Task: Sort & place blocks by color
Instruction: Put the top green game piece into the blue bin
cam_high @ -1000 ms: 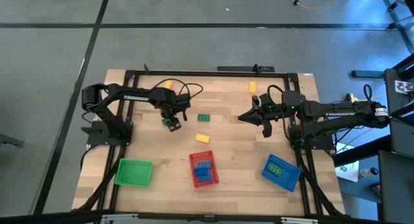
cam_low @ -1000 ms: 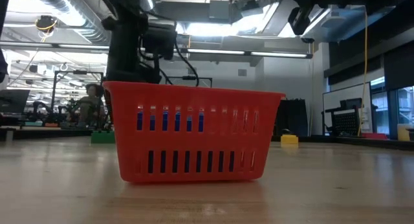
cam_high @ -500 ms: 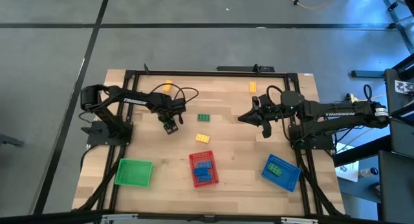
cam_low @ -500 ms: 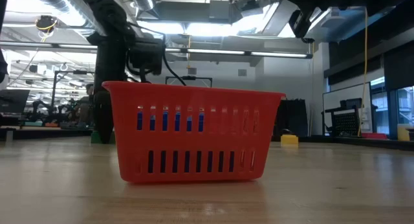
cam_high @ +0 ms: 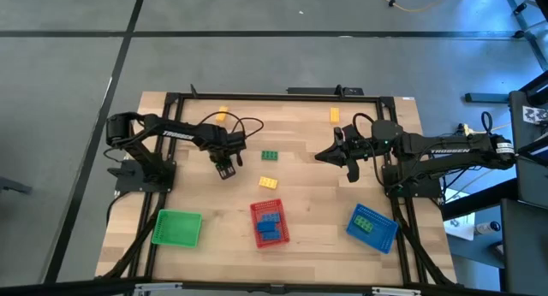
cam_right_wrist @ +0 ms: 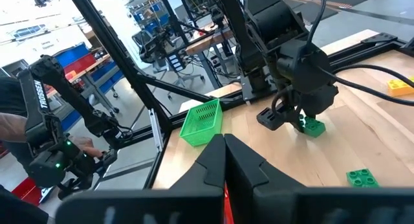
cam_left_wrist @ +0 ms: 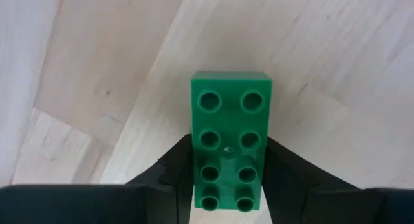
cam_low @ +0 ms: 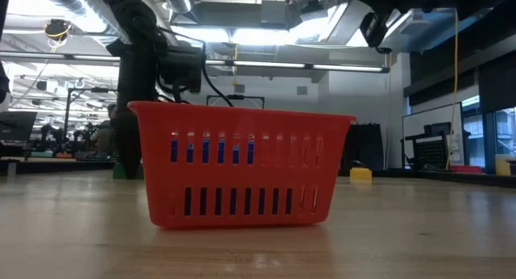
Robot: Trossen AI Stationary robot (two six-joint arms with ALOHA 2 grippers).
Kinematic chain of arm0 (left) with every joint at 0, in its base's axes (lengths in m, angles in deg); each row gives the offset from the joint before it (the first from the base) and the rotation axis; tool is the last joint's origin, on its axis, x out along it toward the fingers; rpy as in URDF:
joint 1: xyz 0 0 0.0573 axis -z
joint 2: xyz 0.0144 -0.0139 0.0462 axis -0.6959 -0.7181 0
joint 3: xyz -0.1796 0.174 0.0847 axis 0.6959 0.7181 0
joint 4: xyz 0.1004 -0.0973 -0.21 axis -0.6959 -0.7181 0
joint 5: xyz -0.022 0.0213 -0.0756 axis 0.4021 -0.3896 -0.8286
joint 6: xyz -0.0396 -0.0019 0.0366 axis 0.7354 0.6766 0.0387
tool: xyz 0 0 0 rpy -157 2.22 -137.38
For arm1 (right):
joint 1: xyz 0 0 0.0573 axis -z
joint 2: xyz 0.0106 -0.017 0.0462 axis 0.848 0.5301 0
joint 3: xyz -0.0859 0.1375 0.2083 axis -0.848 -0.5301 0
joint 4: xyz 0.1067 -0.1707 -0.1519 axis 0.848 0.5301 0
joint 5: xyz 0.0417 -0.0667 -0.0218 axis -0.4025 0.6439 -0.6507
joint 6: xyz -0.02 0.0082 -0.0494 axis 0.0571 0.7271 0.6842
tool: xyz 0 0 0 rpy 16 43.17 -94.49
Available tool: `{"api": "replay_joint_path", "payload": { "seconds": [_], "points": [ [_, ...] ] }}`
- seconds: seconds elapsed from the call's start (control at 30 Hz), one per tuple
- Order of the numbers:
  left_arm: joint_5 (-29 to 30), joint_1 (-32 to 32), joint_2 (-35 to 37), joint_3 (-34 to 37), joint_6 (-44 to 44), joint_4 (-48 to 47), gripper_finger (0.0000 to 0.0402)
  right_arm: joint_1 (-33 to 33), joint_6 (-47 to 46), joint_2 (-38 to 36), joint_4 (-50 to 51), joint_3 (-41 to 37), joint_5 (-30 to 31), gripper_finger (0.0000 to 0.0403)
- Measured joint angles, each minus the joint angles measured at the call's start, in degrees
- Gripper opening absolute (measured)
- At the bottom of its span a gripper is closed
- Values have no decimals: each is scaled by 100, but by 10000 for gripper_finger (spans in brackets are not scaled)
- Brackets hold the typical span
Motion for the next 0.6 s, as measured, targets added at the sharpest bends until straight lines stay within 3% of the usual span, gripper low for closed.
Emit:
{"api": "replay_joint_path", "payload": {
  "seconds": [0.2, 0.37, 0.6],
  "points": [
    [99, 69, 602, 17, 12, -43, 129, -1, 1, 0, -7, 0, 0, 0],
    [38, 186, 1701, 17, 375, 258, 129, -1, 129, 0, -96, 0, 2, 2],
    [51, 624, 3251, 4, 901, 2850, 129, -2, 156, 0, -543, 2, 6, 16]
  ]
}}
